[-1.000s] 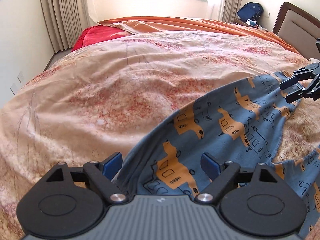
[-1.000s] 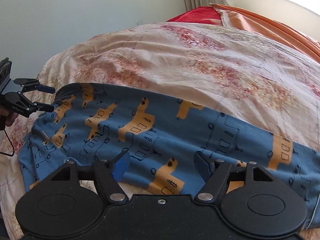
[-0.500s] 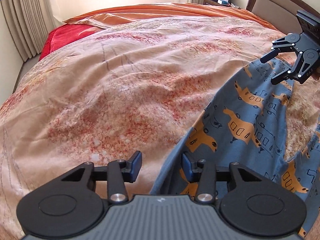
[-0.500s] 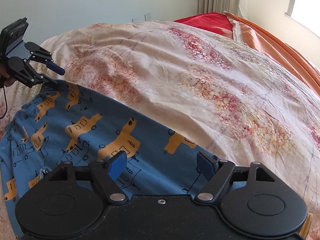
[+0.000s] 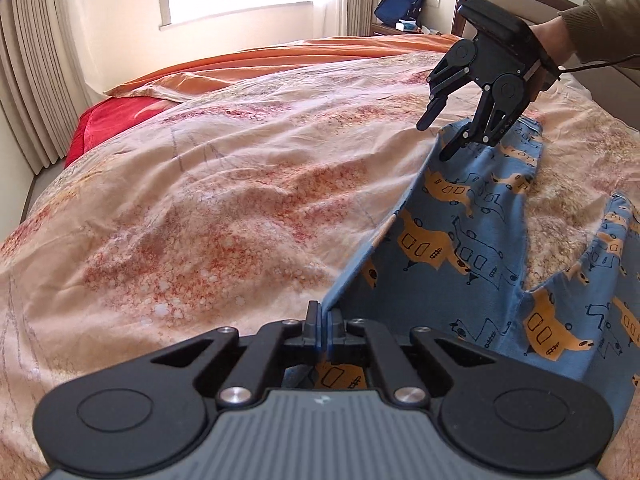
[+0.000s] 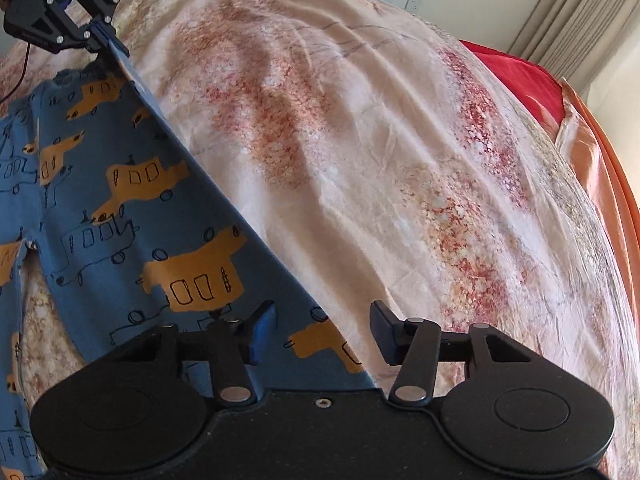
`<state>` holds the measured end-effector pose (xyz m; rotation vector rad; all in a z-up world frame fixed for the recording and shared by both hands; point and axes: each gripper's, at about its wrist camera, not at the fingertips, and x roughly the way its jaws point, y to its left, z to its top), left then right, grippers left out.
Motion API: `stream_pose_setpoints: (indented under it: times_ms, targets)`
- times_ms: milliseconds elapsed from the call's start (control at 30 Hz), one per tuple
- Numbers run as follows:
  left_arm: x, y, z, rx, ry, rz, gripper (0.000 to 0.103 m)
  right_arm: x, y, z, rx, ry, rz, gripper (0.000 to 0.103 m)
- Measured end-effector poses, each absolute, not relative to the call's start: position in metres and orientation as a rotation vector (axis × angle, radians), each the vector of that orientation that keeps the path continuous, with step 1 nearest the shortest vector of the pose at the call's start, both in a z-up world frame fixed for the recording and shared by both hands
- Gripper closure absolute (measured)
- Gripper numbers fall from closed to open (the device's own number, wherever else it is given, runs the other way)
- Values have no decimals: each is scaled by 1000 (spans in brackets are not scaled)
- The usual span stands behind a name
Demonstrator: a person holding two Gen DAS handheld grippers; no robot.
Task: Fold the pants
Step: 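Lift the pants with both grippers and fold one leg over the other, then lay the folded pants flat and open both grippers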
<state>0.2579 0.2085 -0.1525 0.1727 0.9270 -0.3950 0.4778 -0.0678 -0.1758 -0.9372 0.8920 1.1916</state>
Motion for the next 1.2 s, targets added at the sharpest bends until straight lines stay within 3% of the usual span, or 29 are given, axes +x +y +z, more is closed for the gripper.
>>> stream_pose_setpoints:
  times_ms: [100, 167, 200, 633, 1200]
  targets:
    - [253, 208, -152, 167, 922, -406, 102, 476, -64, -180, -986, 903, 1221, 53]
    - [251, 207, -154, 172, 921, -398, 102, 475, -63, -180, -993, 937, 1249, 82]
    - [251, 206, -155, 176, 920, -391, 102, 474, -64, -179, -984, 959, 1261, 102]
    - [224, 200, -133, 147, 841, -321, 102, 413, -113, -132, -865, 835, 1197, 103]
    - [157, 166, -139, 154, 889, -306, 102, 316, -154, -128, -705, 948, 1163, 103]
